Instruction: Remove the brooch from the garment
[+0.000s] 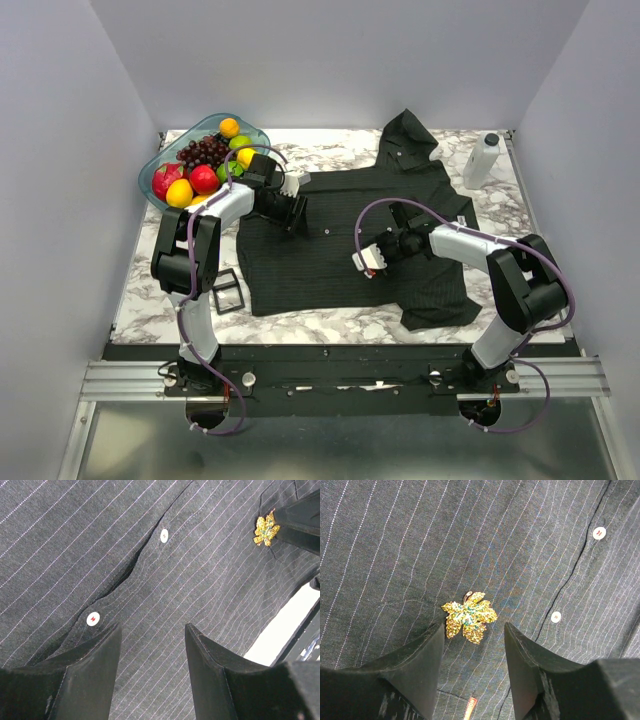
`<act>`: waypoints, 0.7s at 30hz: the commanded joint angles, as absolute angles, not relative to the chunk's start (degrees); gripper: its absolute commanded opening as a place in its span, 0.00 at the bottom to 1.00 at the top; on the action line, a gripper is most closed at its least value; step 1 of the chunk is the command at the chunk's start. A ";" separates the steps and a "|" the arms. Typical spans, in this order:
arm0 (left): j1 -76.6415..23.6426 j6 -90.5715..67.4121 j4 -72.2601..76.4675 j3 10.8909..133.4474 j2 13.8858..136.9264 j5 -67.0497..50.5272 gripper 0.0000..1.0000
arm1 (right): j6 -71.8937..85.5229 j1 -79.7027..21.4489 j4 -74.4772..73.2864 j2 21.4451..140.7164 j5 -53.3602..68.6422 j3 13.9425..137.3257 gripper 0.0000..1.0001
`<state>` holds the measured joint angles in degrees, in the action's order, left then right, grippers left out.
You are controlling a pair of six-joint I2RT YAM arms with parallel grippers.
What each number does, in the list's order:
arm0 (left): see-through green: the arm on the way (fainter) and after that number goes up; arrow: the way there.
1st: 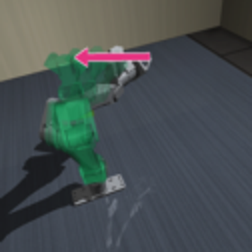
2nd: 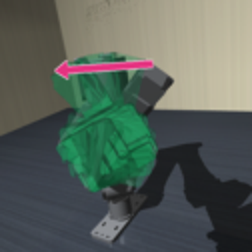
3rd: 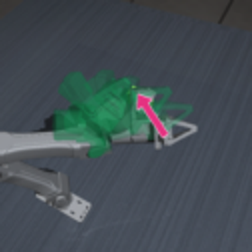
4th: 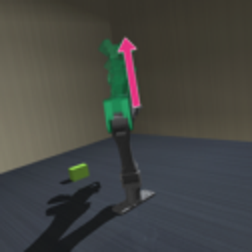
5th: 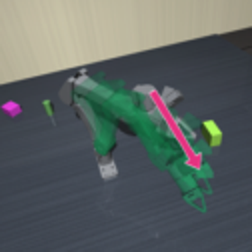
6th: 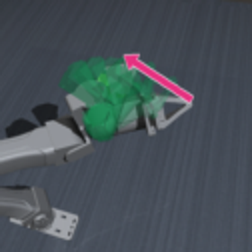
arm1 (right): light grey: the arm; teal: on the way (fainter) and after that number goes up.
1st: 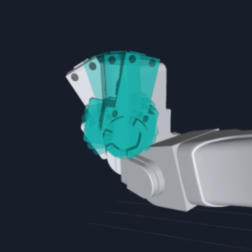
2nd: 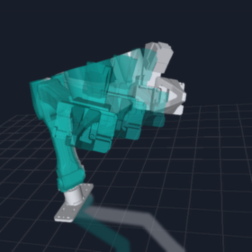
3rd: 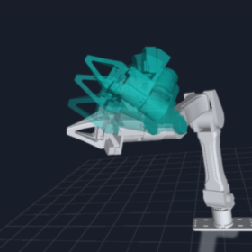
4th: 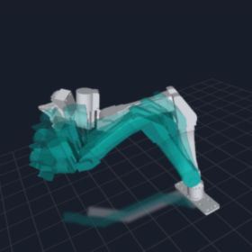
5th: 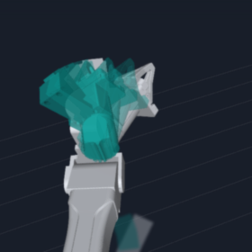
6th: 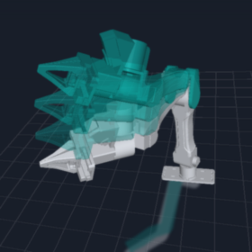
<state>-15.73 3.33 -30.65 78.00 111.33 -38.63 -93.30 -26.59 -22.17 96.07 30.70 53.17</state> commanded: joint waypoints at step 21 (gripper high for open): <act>-15.47 2.72 -30.15 80.51 111.97 -39.81 0.61 | -77.00 -27.33 -12.66 96.85 31.30 56.95 0.27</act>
